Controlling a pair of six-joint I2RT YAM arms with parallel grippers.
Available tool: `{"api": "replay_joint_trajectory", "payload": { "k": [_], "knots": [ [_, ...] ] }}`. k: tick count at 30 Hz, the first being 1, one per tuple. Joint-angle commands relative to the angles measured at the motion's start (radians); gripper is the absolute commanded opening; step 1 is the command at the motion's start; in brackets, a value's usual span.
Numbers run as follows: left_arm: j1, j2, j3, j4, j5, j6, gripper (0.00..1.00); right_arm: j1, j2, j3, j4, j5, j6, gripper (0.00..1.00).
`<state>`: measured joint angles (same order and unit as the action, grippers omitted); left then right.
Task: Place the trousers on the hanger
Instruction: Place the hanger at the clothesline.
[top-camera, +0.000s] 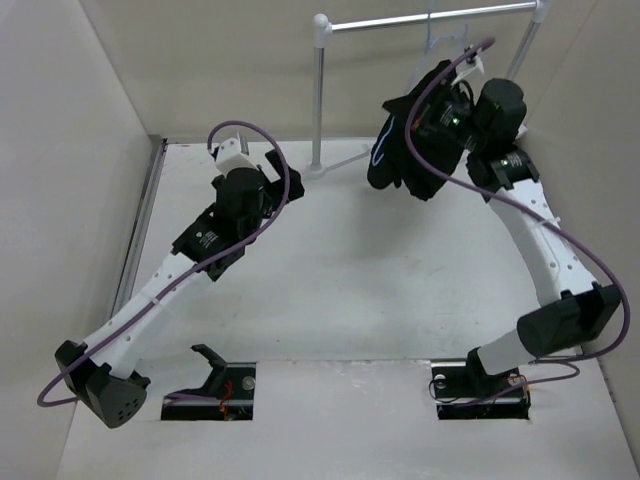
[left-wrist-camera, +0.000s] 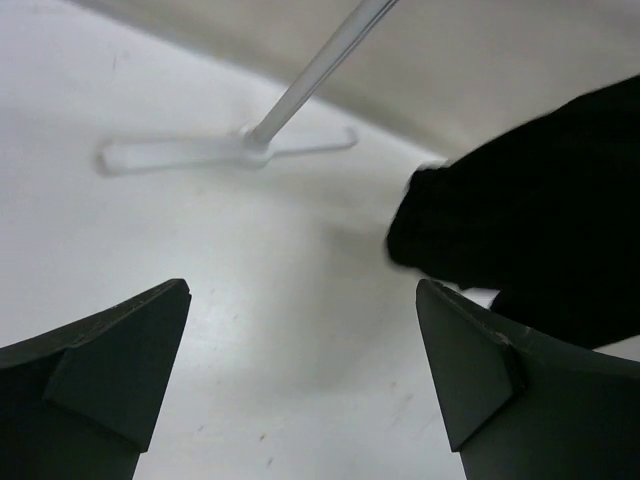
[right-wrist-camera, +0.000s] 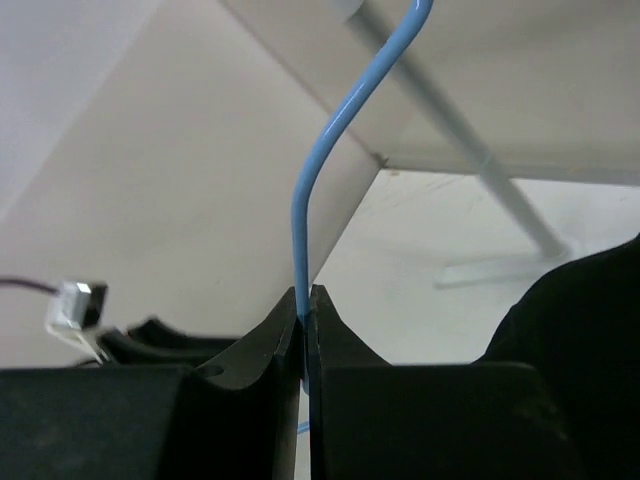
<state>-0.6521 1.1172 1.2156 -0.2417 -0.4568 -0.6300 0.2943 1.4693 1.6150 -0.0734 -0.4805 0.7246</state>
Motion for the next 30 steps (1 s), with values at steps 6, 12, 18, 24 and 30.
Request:
{"api": "replay_joint_trajectory", "payload": {
  "k": [6, 12, 18, 24, 30],
  "knots": [
    [0.065, -0.016, -0.155, -0.015, 0.109, -0.063, 1.0, -0.126, 0.229, 0.367, -0.037, -0.041, -0.001, 0.0],
    [0.085, -0.016, -0.195, -0.001, 0.129, -0.073, 1.0, -0.197, 0.359, 0.534, -0.101, -0.053, 0.007, 0.0],
    [0.119, 0.009, -0.22, 0.021, 0.158, -0.079, 1.0, -0.246, 0.44, 0.615, -0.14, -0.066, 0.012, 0.0],
    [0.137, 0.047, -0.215, 0.041, 0.184, -0.088, 1.0, -0.286, 0.464, 0.614, -0.135, -0.066, 0.013, 0.0],
    [0.142, 0.087, -0.202, 0.061, 0.19, -0.091, 1.0, -0.321, 0.5, 0.608, -0.144, -0.087, 0.022, 0.01]
  ]
}}
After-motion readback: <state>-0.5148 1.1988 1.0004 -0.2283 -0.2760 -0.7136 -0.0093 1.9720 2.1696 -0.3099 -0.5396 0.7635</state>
